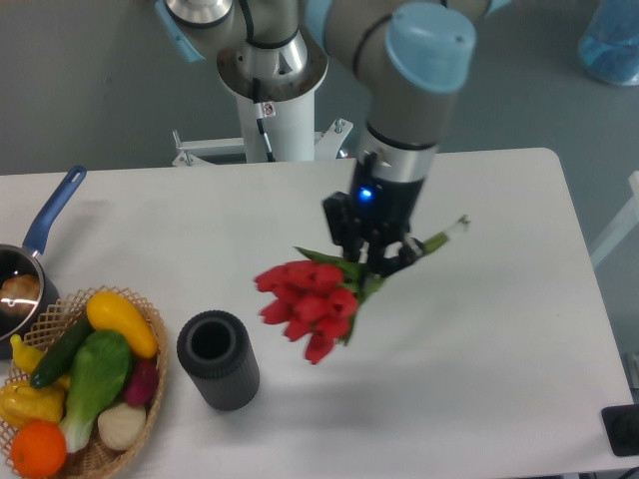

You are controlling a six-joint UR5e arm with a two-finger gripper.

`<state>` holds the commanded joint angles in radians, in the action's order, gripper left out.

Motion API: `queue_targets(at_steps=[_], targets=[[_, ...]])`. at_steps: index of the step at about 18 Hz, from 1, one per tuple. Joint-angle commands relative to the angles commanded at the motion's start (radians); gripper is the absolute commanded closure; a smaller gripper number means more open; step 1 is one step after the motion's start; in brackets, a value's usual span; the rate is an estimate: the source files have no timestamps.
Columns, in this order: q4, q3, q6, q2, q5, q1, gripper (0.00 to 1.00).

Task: Insert the flowers into the vase
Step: 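Carry the red tulip bunch with the gripper up over the black vase, then lower the tulip stems into the black vase opening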

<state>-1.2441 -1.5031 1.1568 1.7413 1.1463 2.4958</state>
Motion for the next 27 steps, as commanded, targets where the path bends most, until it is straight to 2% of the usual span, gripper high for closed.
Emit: queue_targets(at_steps=[5,11,15,19,21,23,27], targets=[[0.116,-0.118,-0.083,-0.042,-0.412,0.029,1.0],[0.138,-0.163,-0.134,-0.055,-0.719,0.074,1.0],[0.144,-0.175,-0.137,-0.081,-0.806,0.127,1.0],[0.149,-0.172,-0.134,-0.08,-0.904,0.159,1.0],[0.185,-0.16,-0.134,-0.065,-0.977,0.16,1.0],[0.215,-0.157,-0.134,-0.045,-0.987,0.158,1.0],[0.224,-0.145,-0.132,-0.031,-1.034,0.153,1.0]])
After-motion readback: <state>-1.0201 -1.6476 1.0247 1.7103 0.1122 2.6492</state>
